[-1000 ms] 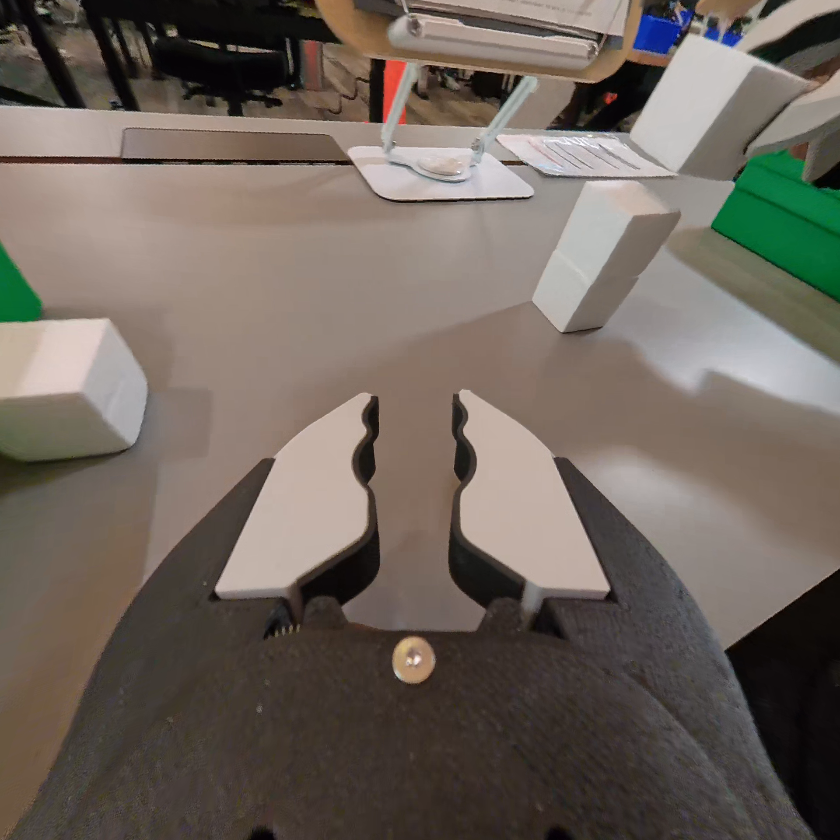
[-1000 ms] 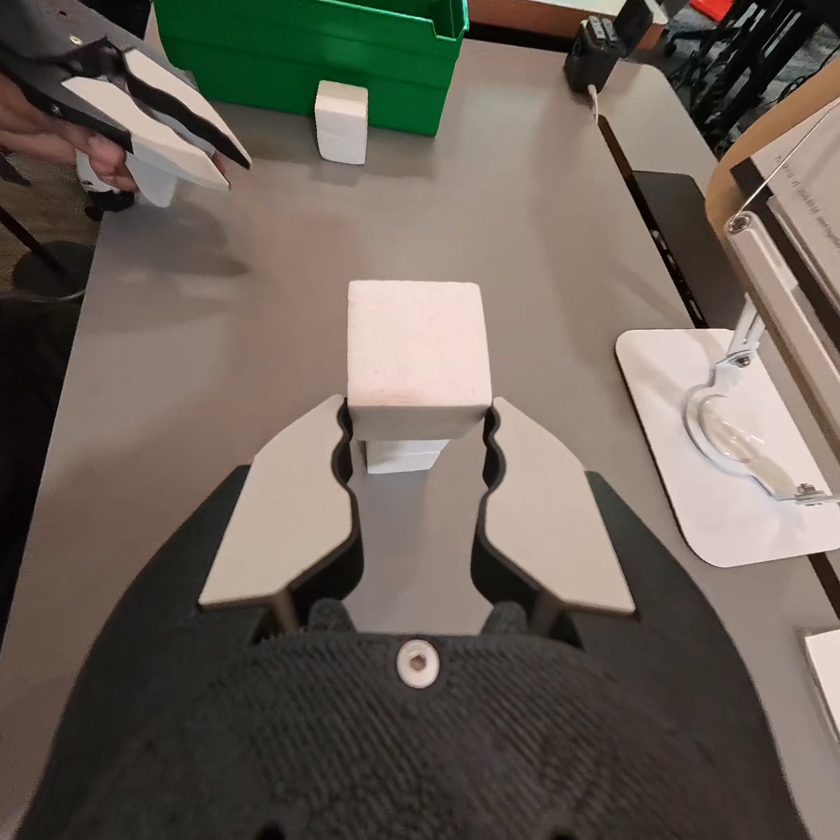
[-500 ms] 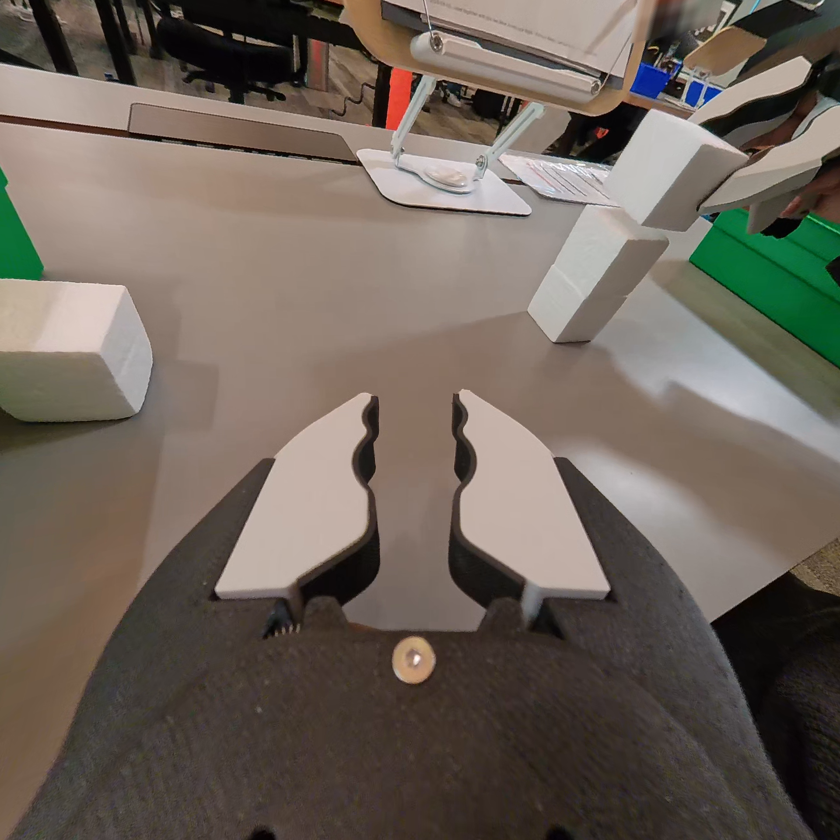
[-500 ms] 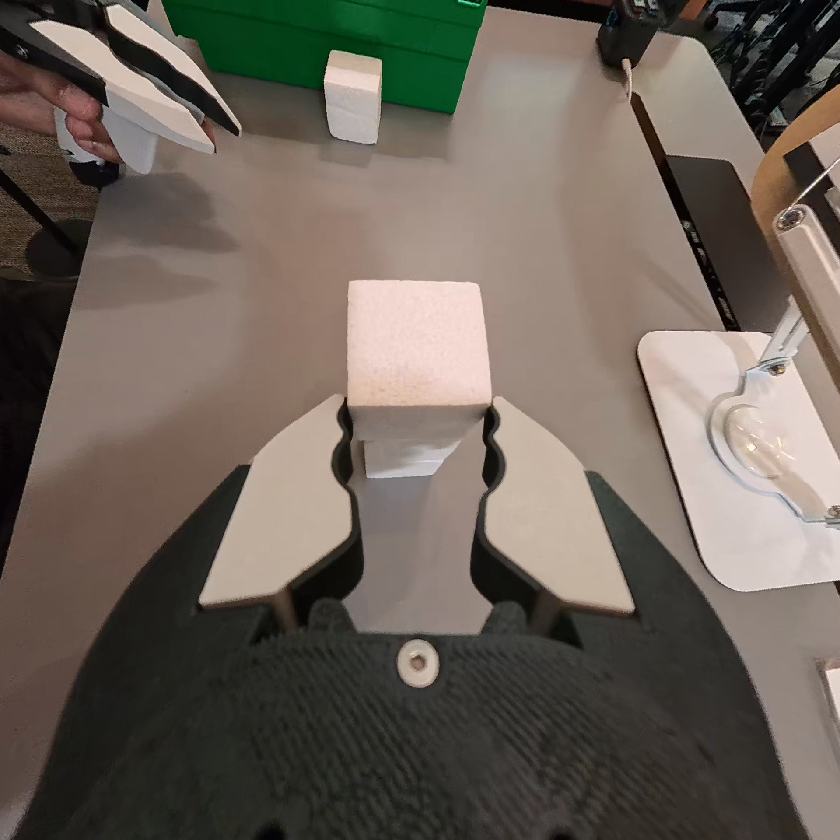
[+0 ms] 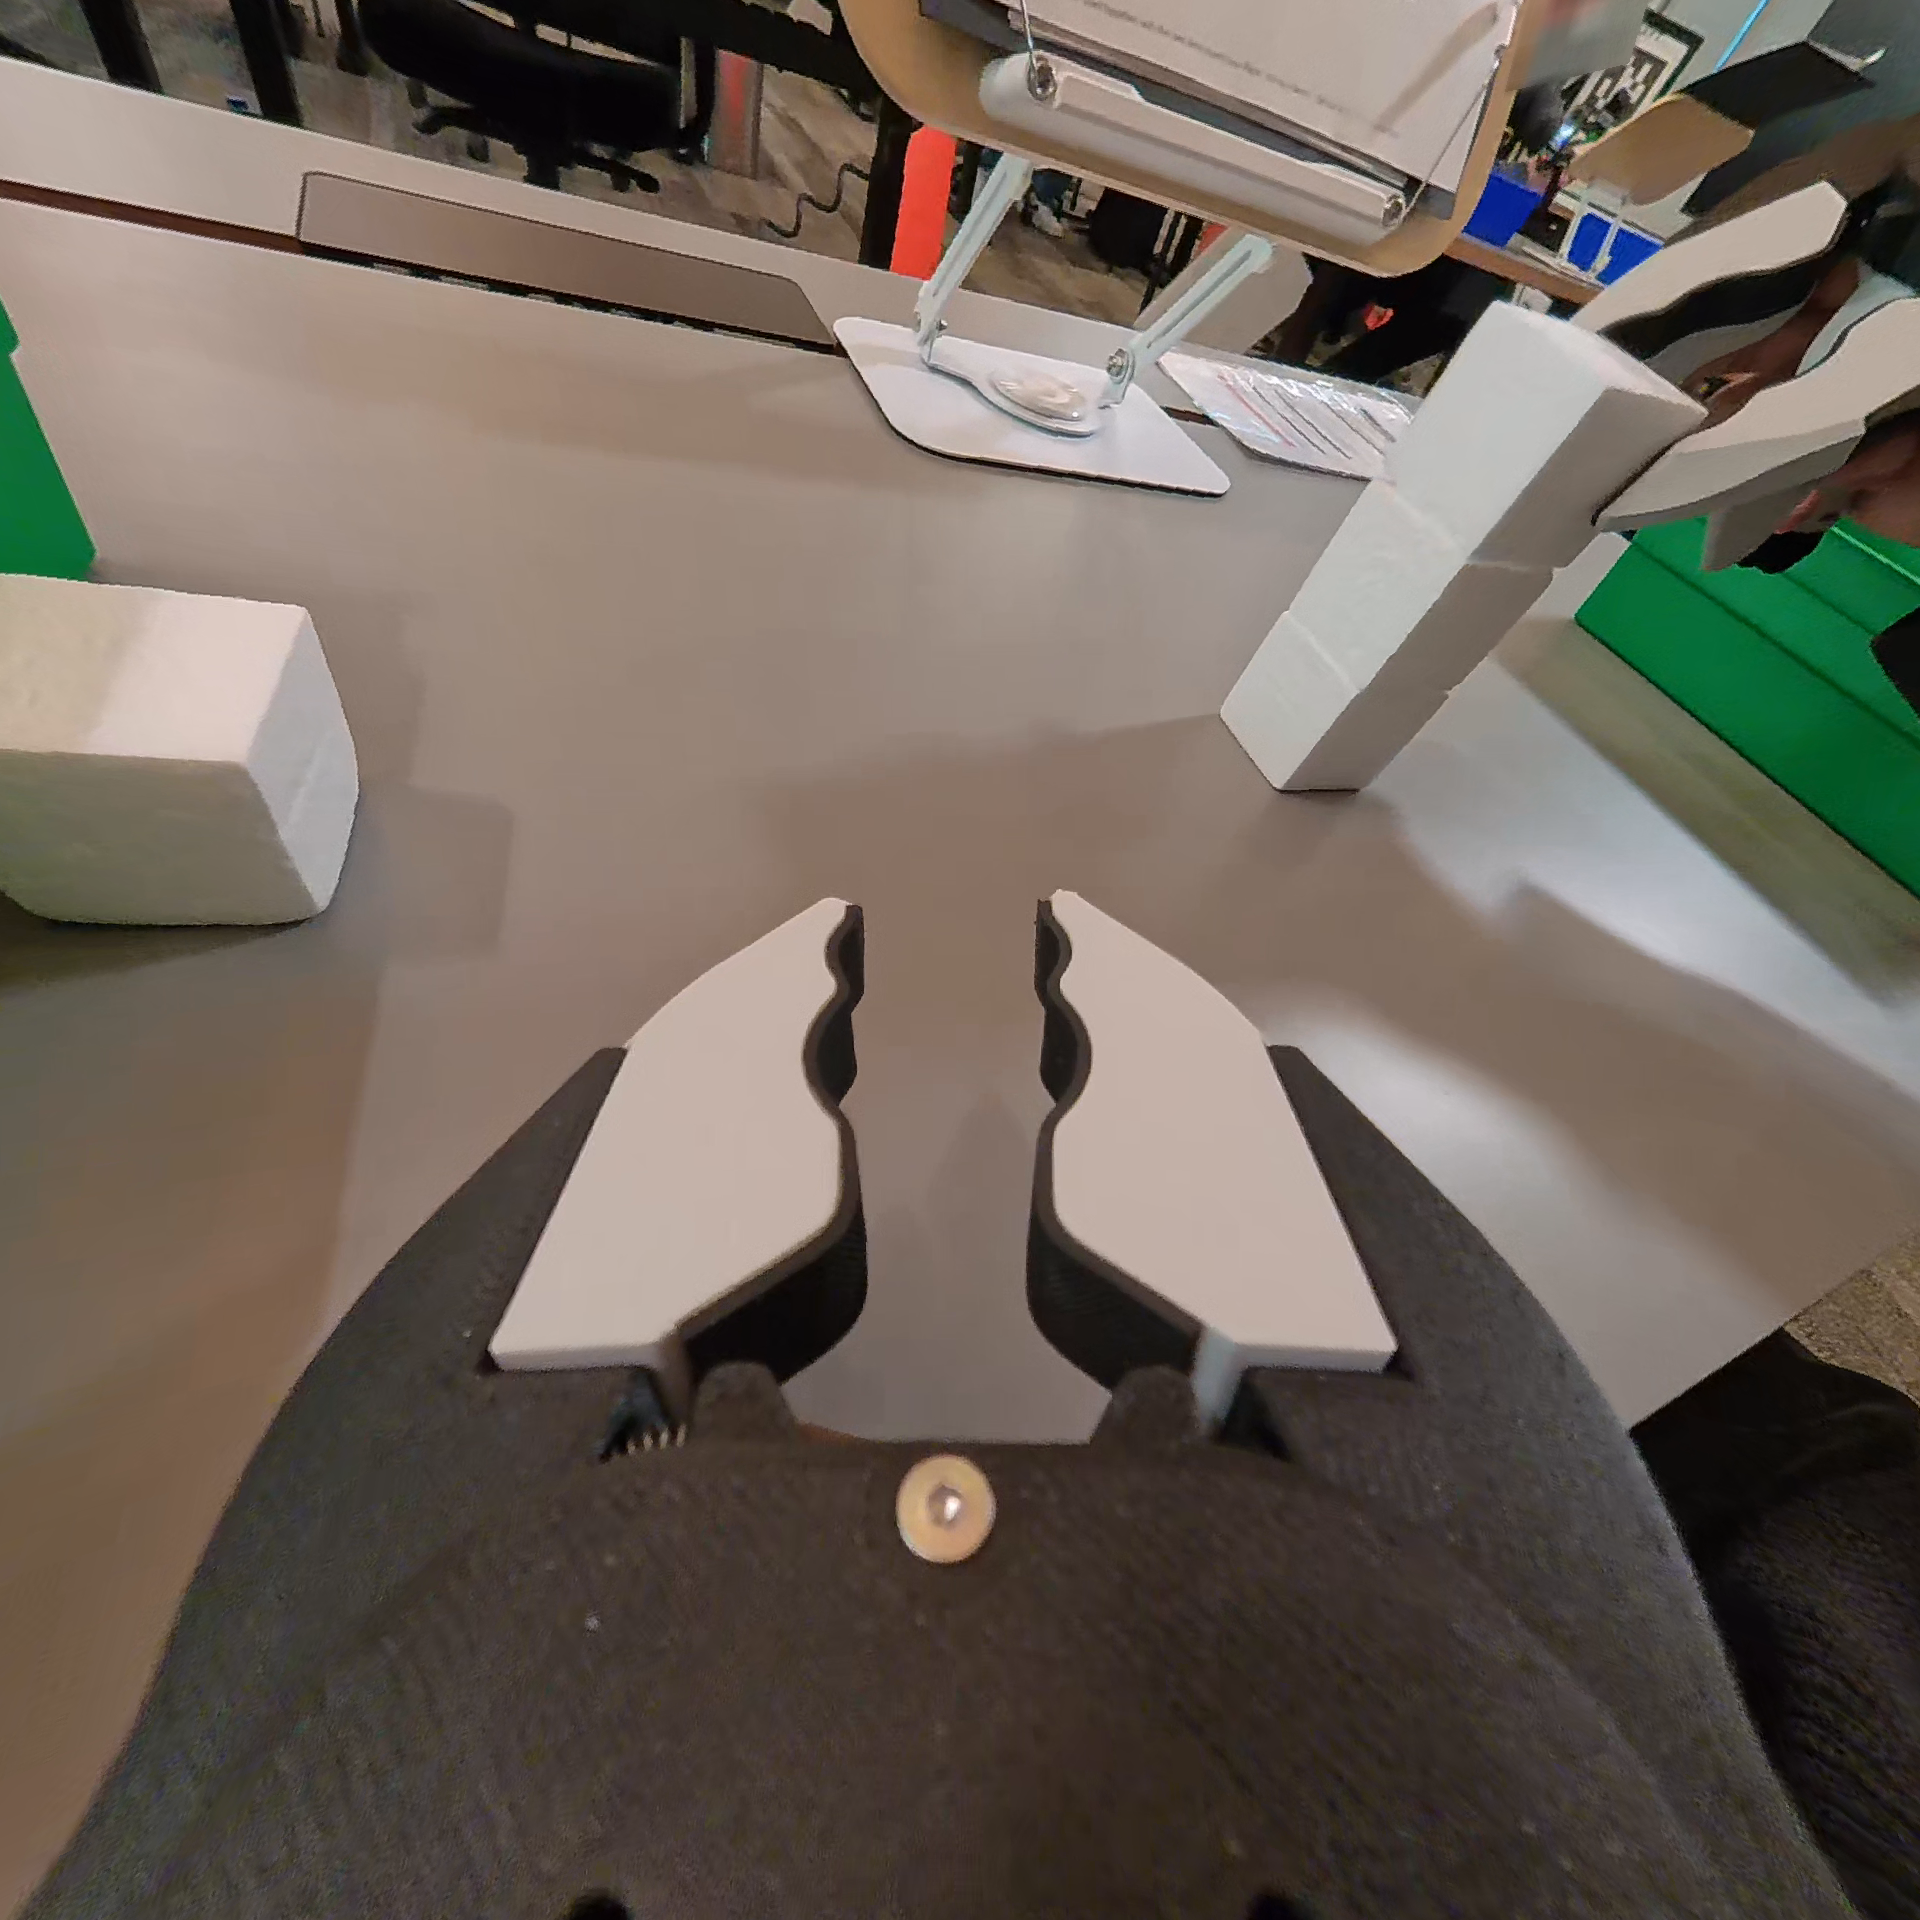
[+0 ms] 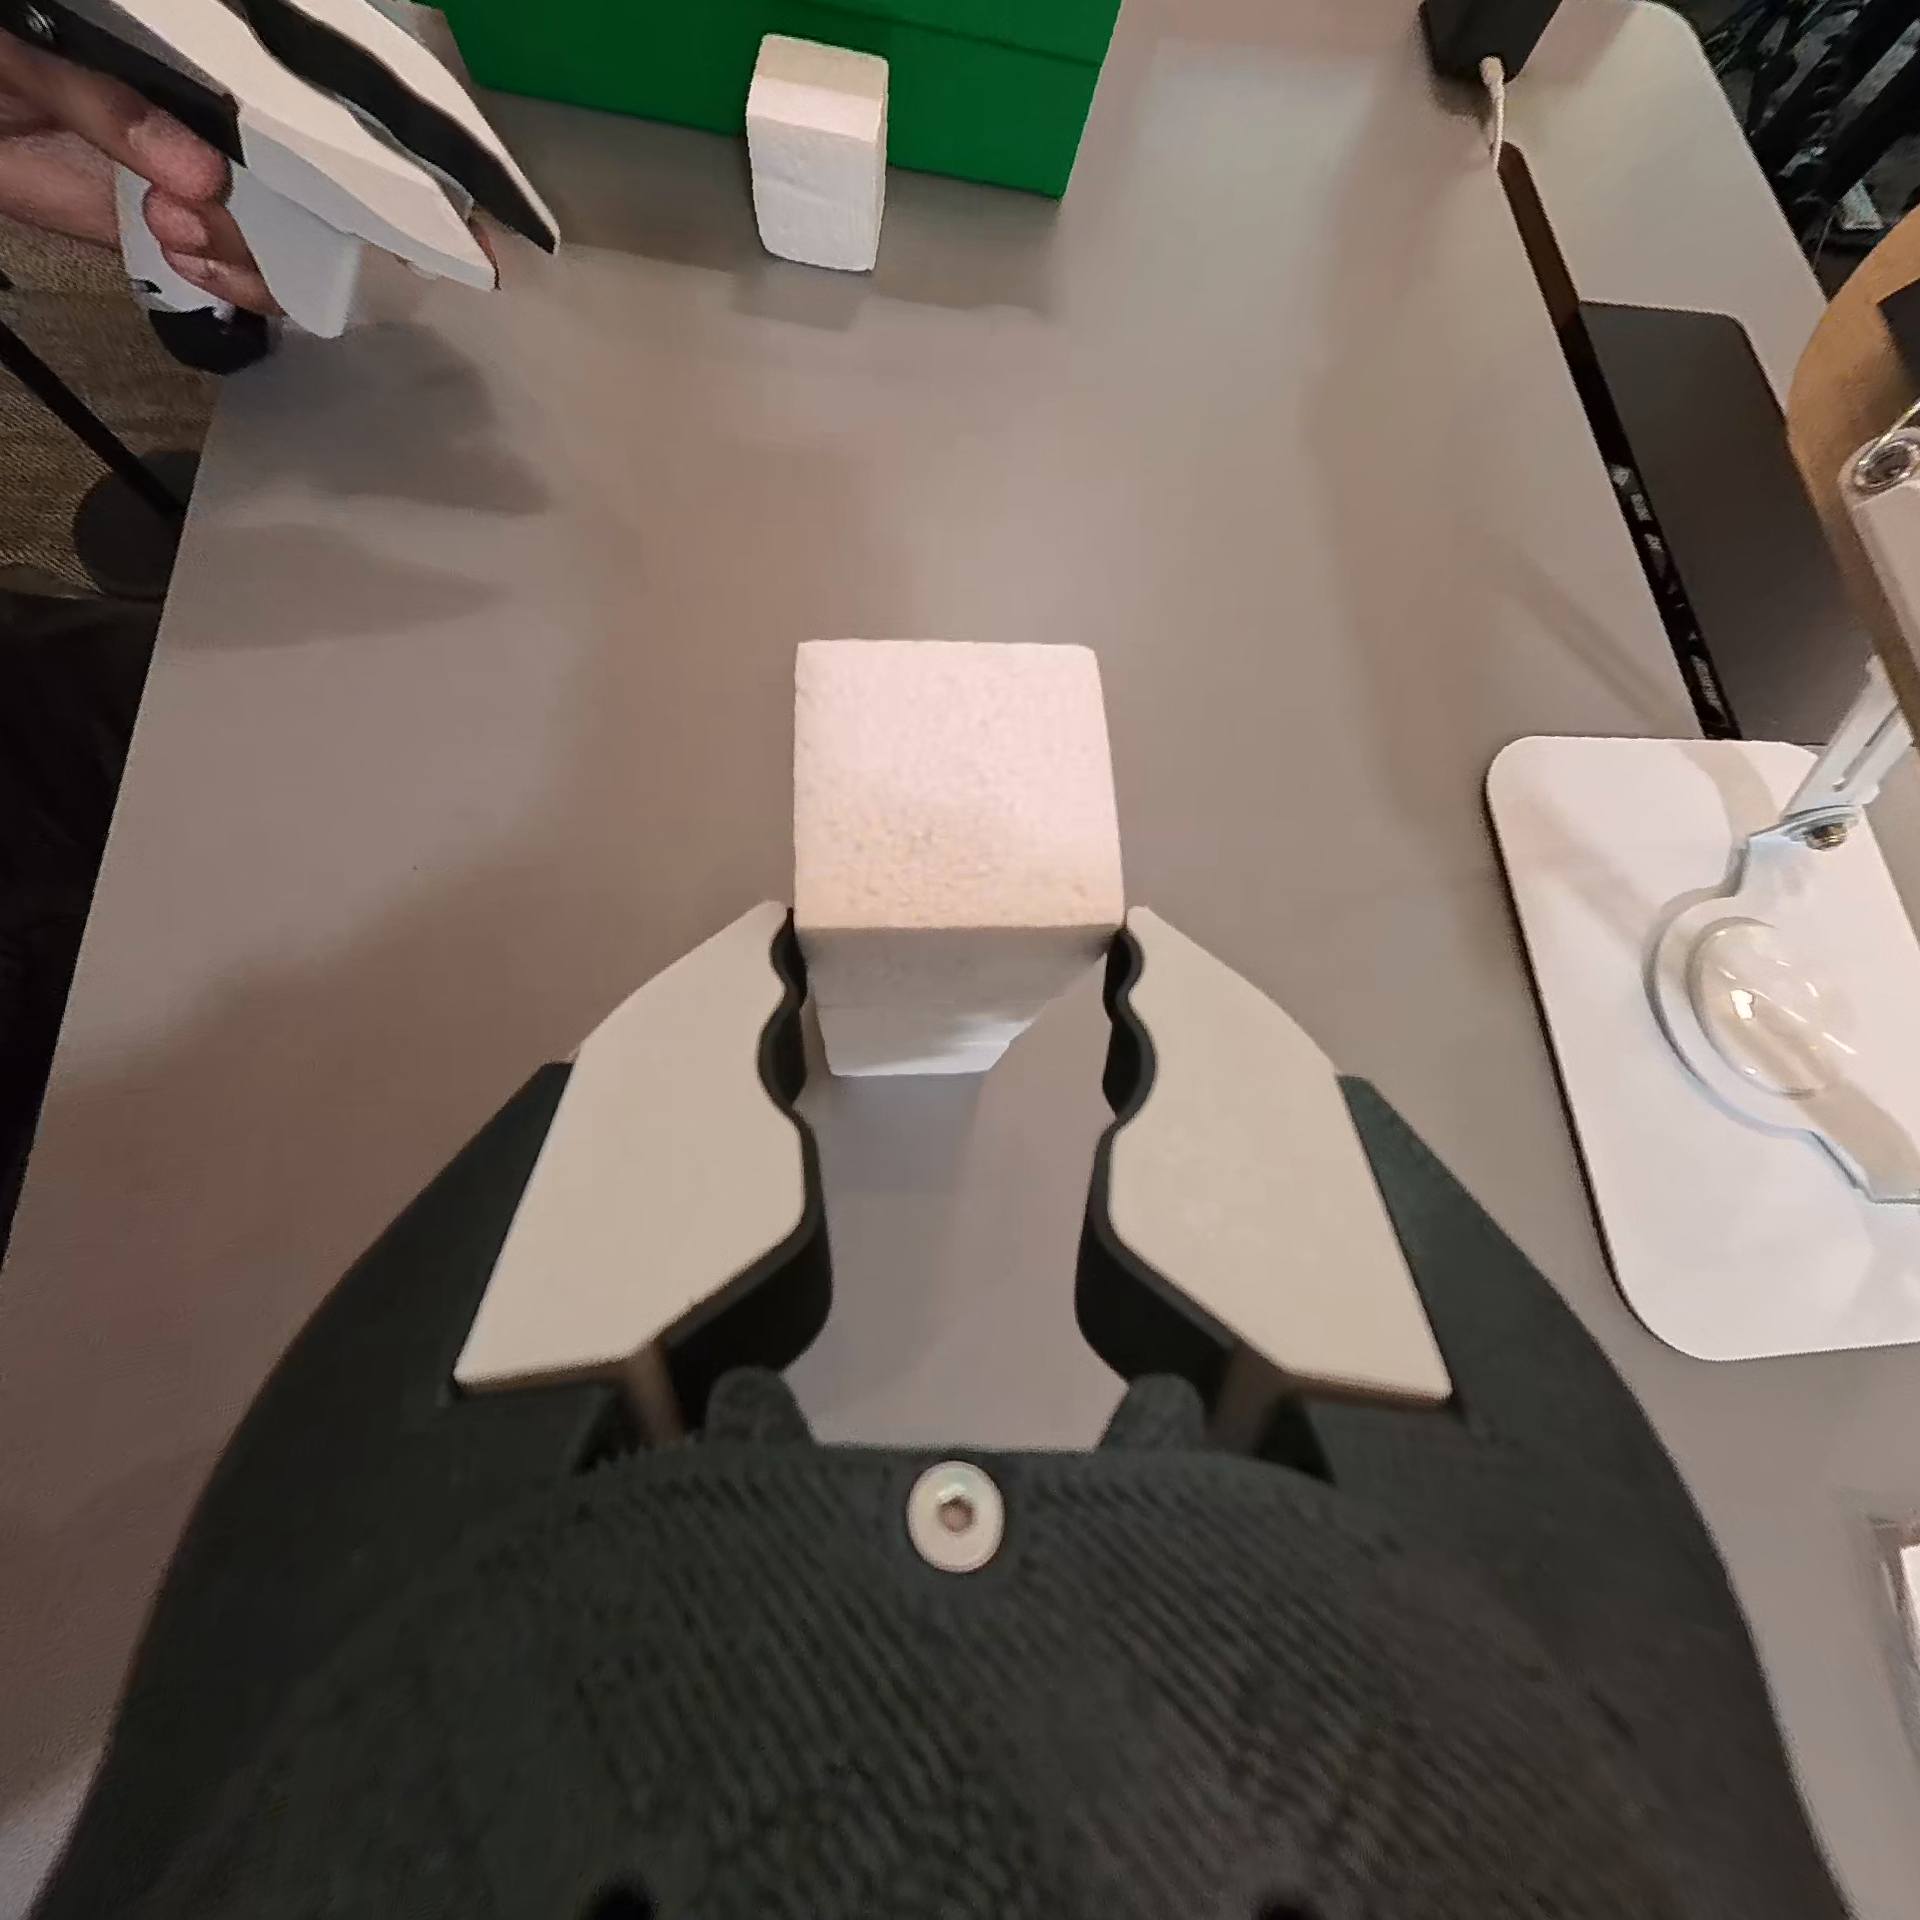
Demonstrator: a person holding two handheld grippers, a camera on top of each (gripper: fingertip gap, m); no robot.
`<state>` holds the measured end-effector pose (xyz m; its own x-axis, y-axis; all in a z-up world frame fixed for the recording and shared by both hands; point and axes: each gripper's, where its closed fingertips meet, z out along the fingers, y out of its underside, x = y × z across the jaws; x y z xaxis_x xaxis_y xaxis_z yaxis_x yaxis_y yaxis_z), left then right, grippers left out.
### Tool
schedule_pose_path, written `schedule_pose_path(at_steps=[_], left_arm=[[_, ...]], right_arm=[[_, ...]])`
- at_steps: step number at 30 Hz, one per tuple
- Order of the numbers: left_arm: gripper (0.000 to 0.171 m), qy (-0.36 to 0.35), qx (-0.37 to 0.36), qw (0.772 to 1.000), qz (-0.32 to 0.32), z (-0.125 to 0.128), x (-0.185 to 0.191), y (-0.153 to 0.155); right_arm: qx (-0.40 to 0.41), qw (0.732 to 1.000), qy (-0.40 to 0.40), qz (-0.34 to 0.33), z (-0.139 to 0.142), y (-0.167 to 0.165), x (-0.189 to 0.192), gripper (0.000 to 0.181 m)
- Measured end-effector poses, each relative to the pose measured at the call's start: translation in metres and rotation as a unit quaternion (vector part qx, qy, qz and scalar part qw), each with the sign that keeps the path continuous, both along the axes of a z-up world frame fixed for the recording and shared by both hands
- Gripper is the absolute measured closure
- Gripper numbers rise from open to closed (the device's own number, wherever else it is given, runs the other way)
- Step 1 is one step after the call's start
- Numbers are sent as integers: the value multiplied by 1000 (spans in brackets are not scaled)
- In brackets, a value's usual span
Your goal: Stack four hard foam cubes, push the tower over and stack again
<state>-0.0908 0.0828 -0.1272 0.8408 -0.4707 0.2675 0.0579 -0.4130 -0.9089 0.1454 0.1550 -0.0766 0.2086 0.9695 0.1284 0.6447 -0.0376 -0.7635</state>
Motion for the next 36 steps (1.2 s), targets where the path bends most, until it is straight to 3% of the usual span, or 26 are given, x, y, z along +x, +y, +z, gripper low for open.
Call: schedule_pose_path(at_steps=[36], left_arm=[[139, -12, -13, 1000, 0, -2, -4, 2]], right_arm=[[-10, 1000, 3, 18, 3, -2, -1, 124]])
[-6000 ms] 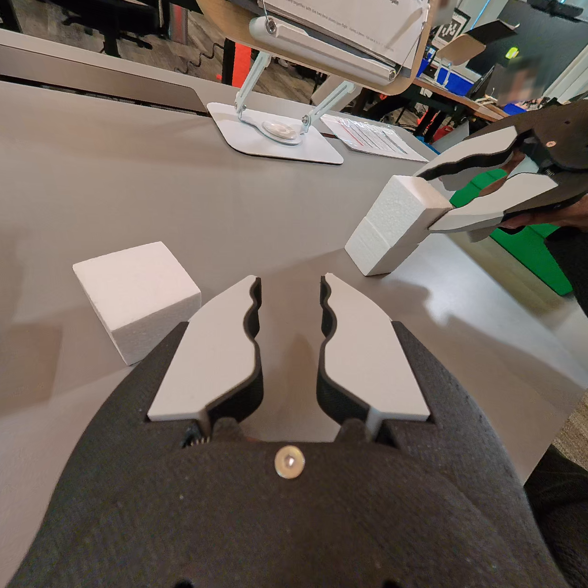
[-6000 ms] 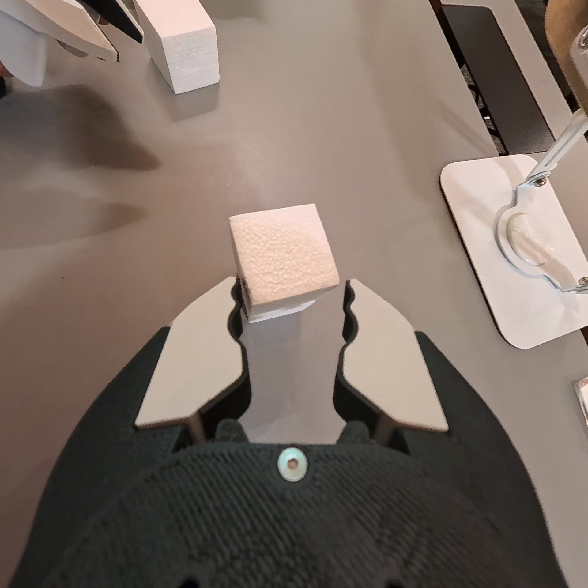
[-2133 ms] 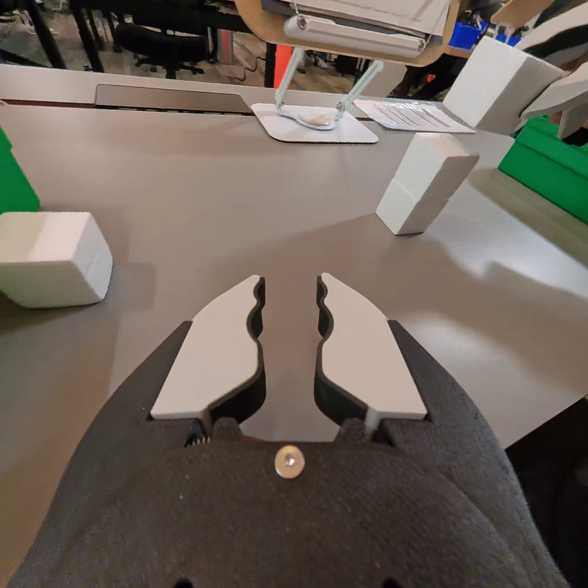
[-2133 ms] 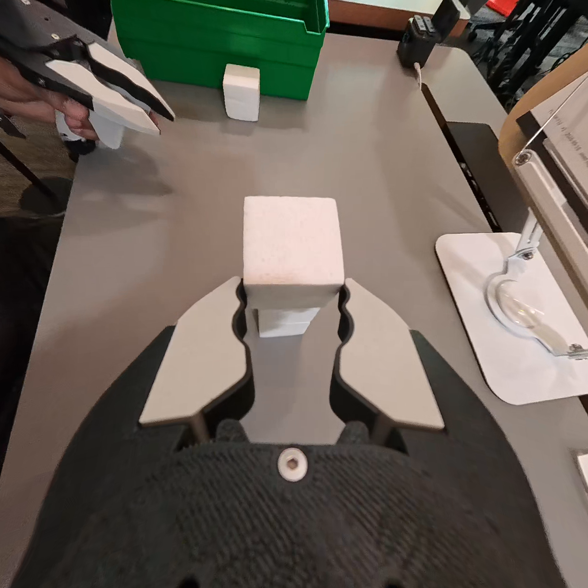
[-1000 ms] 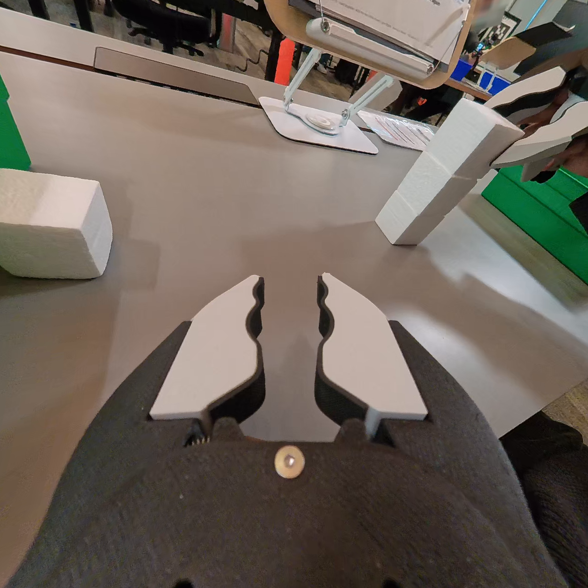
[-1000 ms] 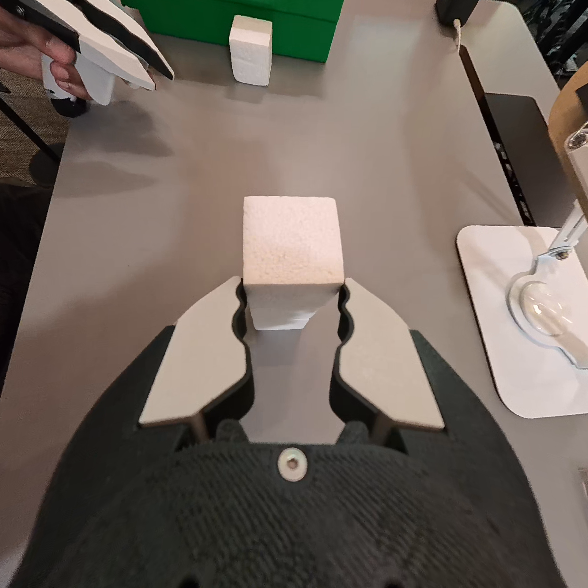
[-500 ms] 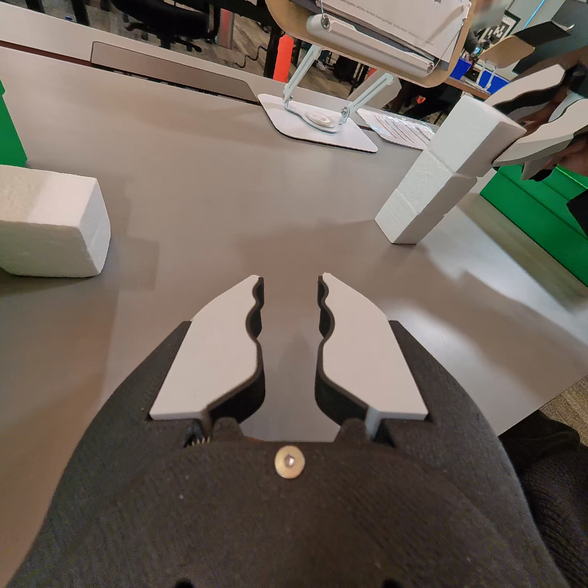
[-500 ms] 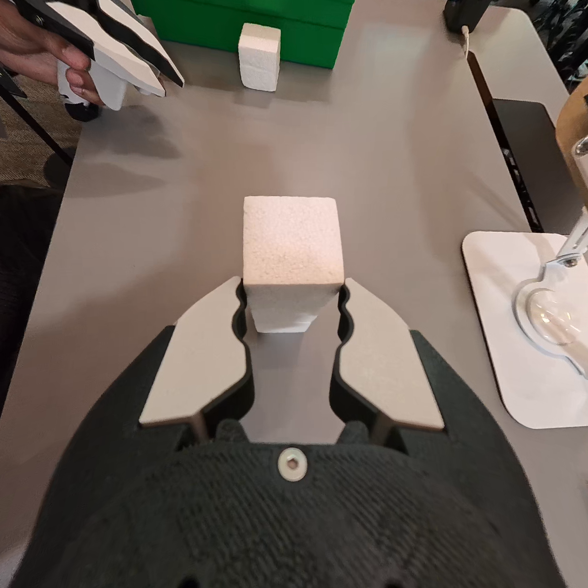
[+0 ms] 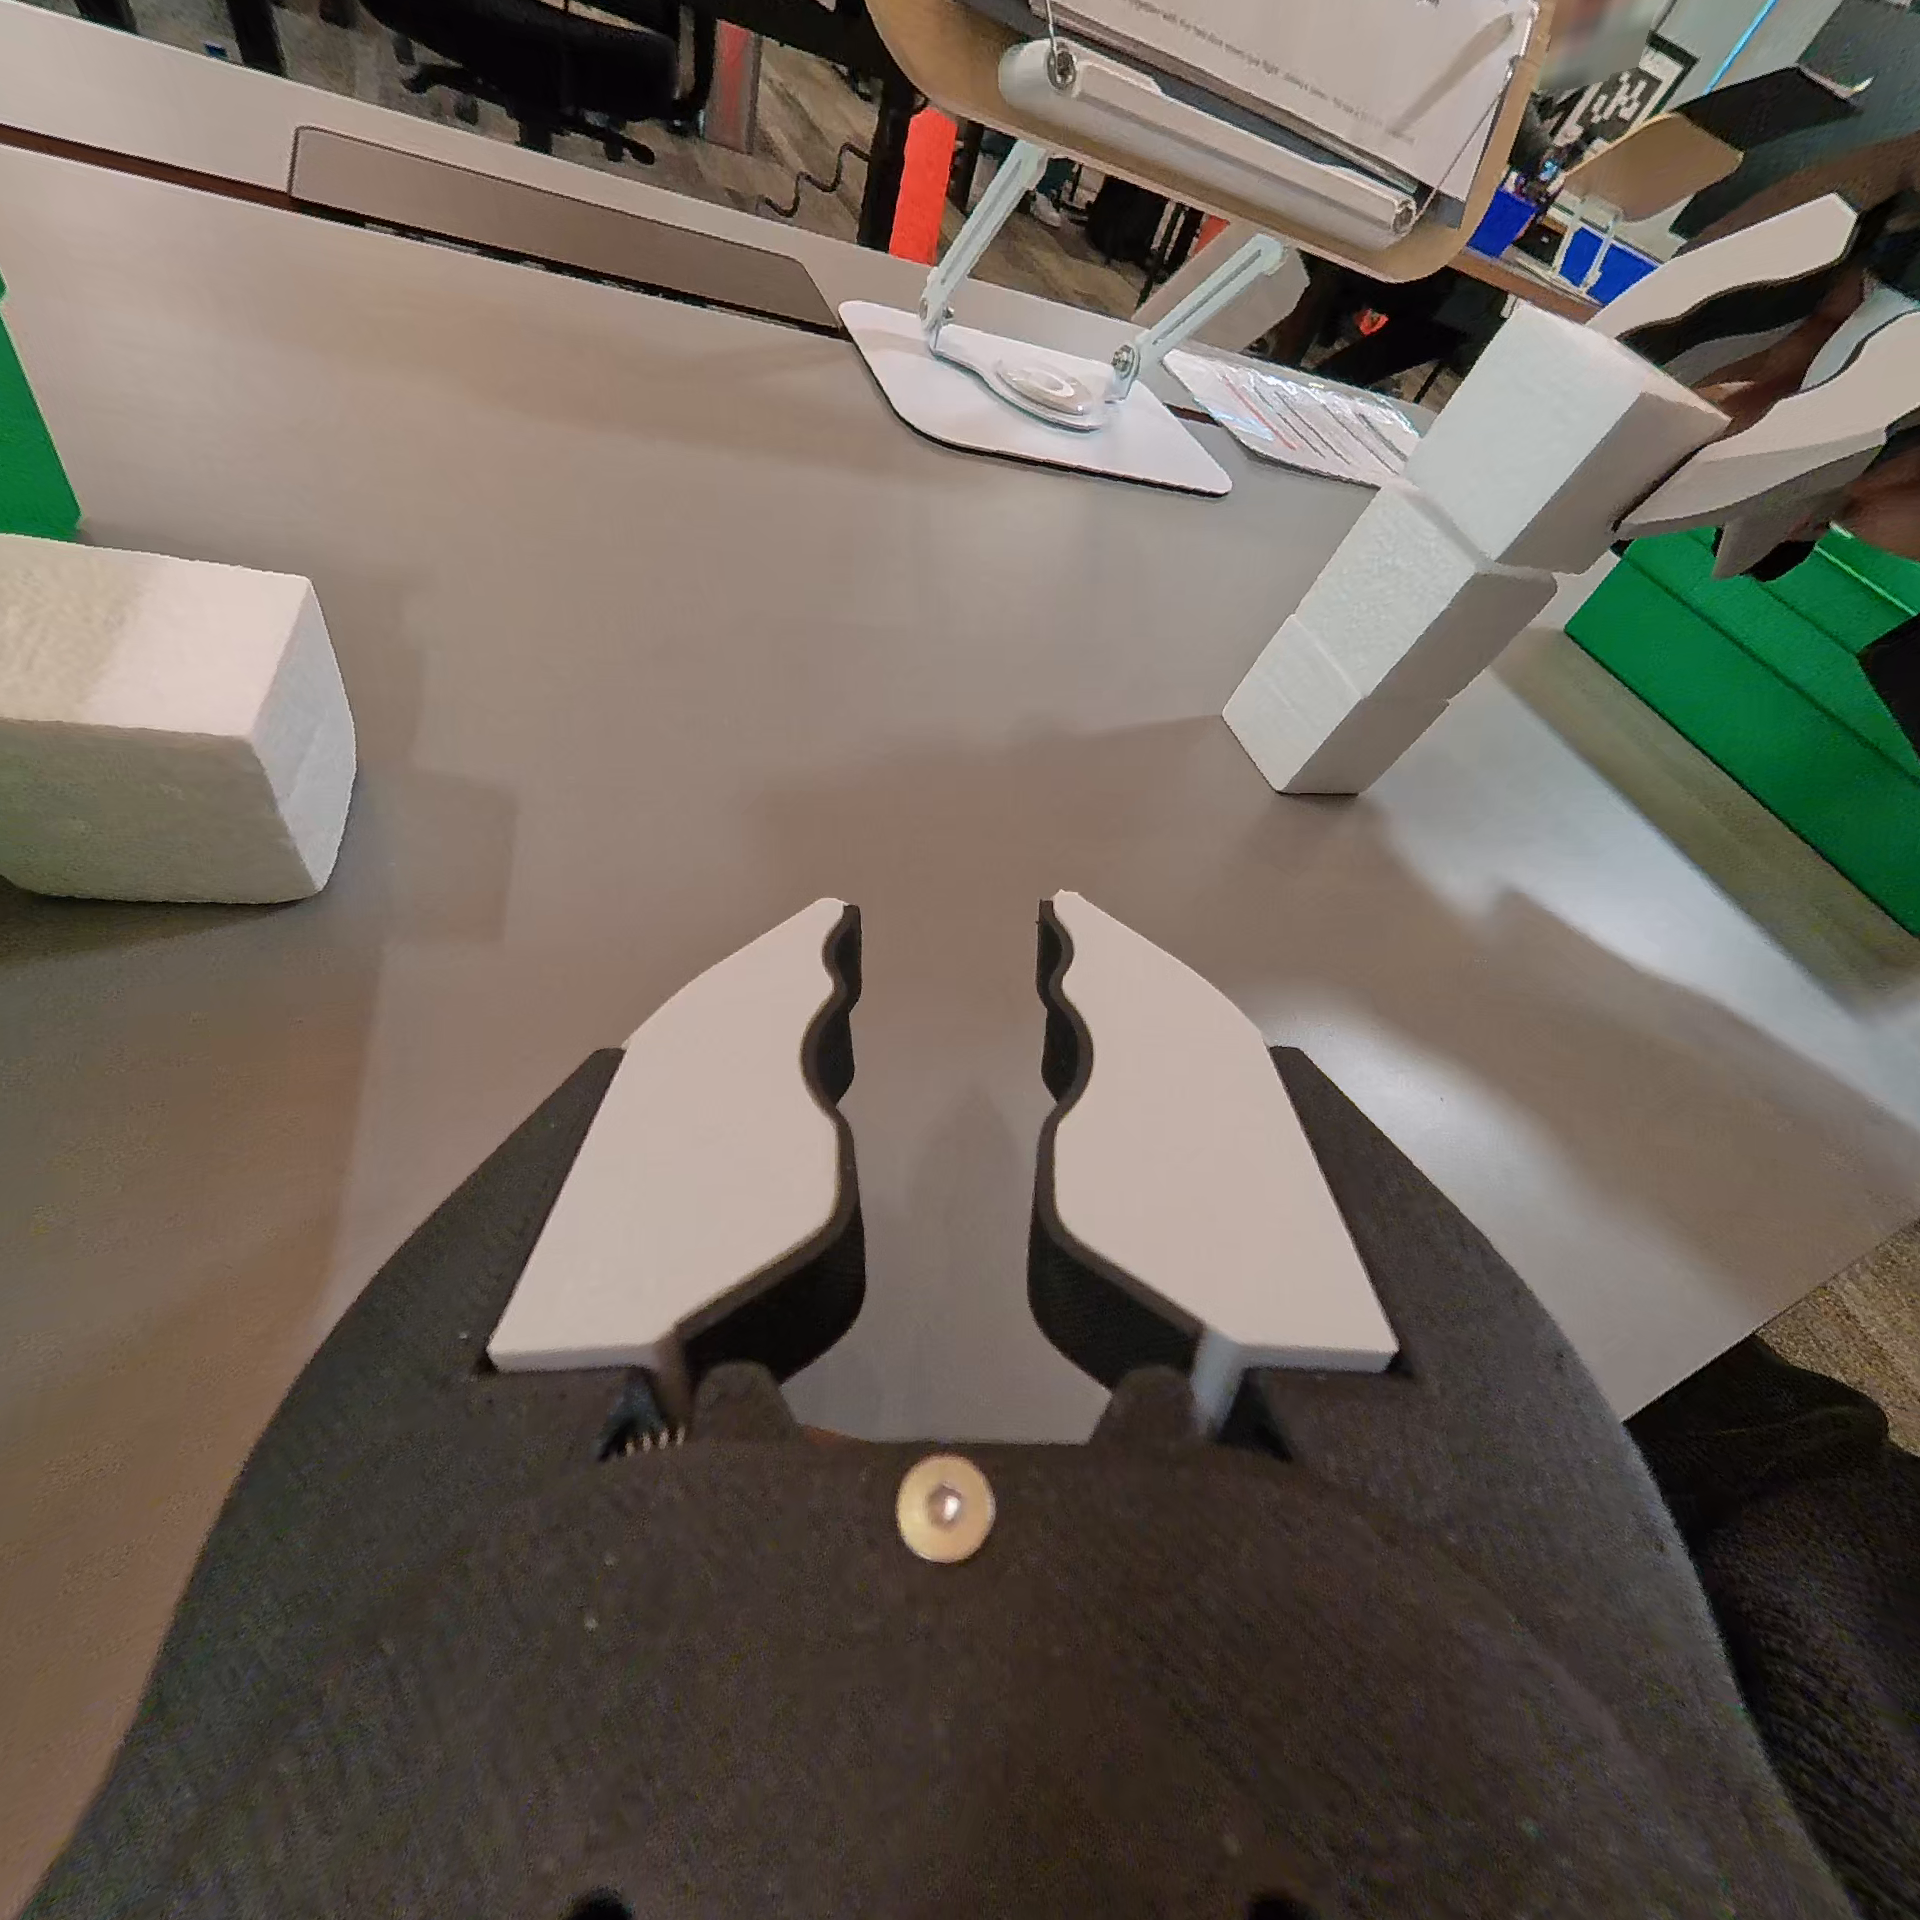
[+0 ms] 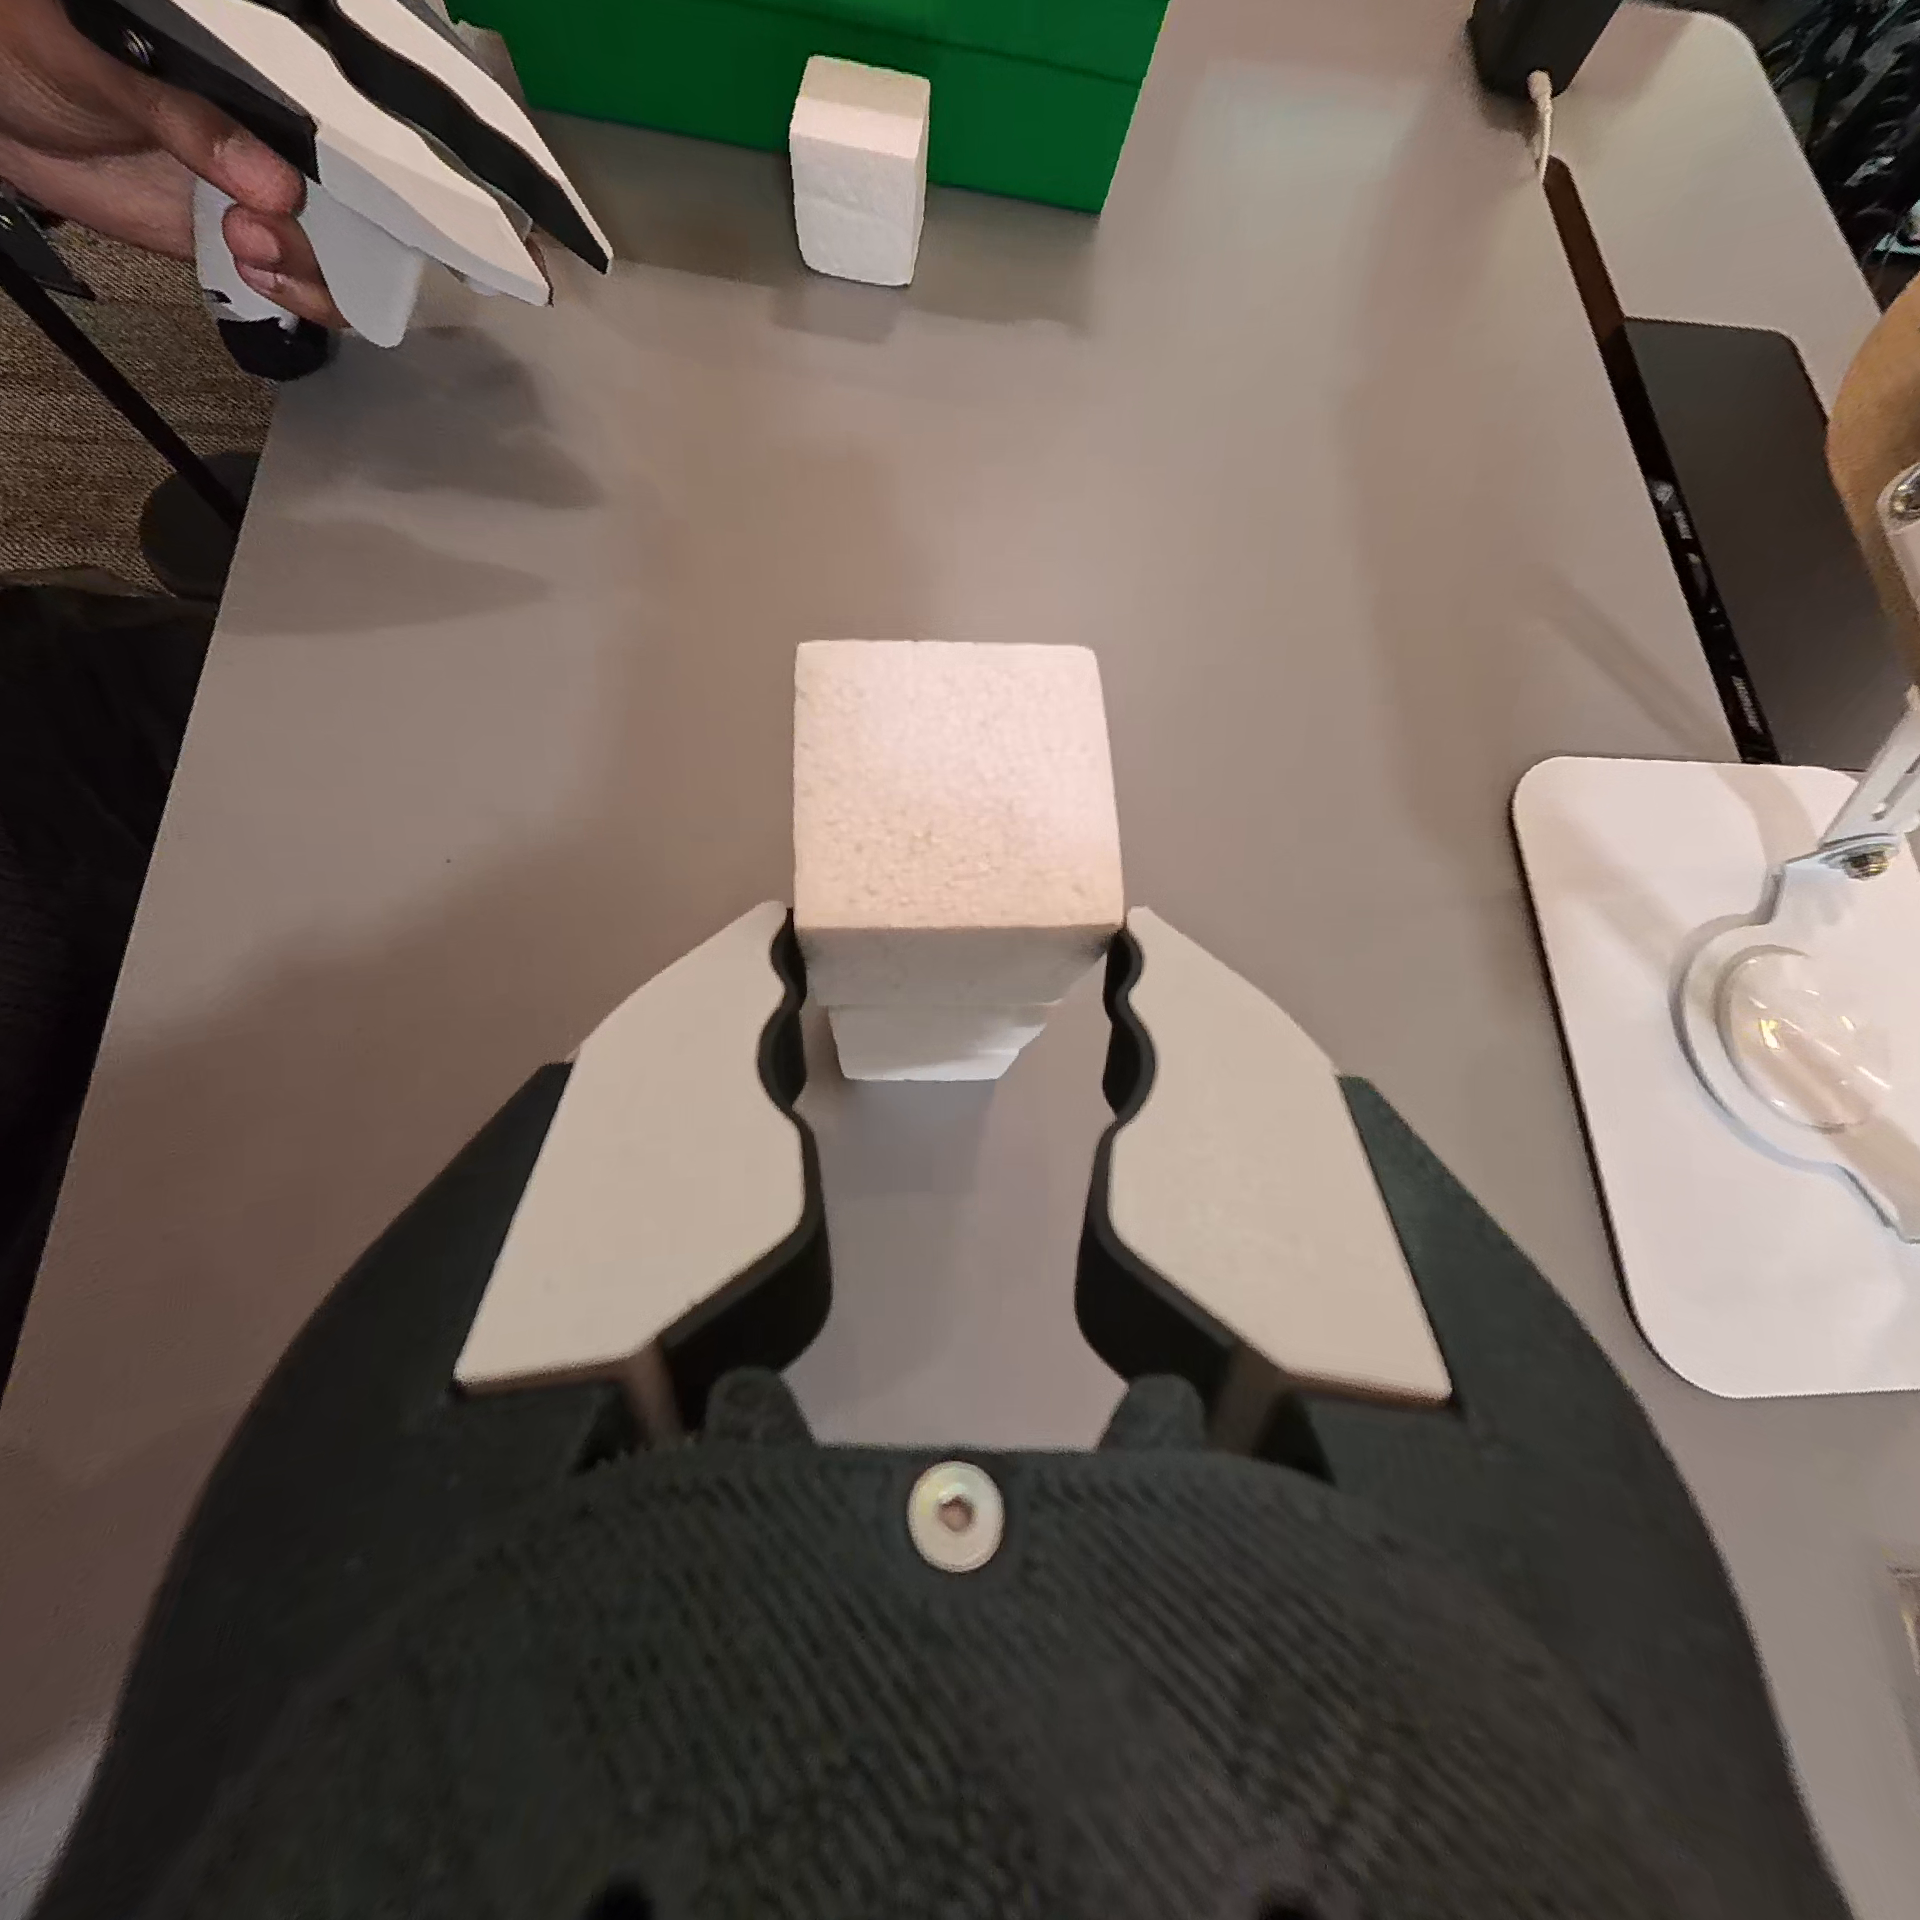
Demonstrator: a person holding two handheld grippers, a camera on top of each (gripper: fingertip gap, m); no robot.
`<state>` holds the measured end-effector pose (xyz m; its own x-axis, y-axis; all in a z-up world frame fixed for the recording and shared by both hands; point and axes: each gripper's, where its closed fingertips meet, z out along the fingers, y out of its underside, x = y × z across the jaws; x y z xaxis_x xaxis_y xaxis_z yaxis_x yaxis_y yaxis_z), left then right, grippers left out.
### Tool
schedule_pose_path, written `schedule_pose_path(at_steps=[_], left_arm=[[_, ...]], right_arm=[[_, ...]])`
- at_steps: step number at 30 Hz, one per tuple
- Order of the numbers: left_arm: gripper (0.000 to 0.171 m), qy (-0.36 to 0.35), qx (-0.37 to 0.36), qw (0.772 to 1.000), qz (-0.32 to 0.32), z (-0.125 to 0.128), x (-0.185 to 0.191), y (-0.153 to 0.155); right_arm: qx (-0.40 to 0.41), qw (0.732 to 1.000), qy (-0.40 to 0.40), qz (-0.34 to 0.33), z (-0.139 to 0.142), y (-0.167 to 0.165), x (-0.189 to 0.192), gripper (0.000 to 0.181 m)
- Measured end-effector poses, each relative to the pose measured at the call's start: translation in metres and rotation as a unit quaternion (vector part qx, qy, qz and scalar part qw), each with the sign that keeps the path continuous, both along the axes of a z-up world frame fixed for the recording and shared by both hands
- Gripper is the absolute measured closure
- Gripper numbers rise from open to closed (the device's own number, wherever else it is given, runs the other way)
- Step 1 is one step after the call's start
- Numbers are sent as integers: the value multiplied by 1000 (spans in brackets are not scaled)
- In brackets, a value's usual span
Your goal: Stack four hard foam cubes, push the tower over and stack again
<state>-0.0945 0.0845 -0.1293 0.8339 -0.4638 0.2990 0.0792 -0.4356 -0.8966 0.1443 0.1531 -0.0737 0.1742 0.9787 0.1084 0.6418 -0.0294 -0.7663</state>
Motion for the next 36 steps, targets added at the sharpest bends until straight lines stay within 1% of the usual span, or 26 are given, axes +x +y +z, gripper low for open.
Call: schedule_pose_path(at_steps=[36], left_arm=[[138, 0, -6, 1000, -2, -1, 1, 0]], right_arm=[[-6, 1000, 6, -6, -3, 0, -2, 124]])
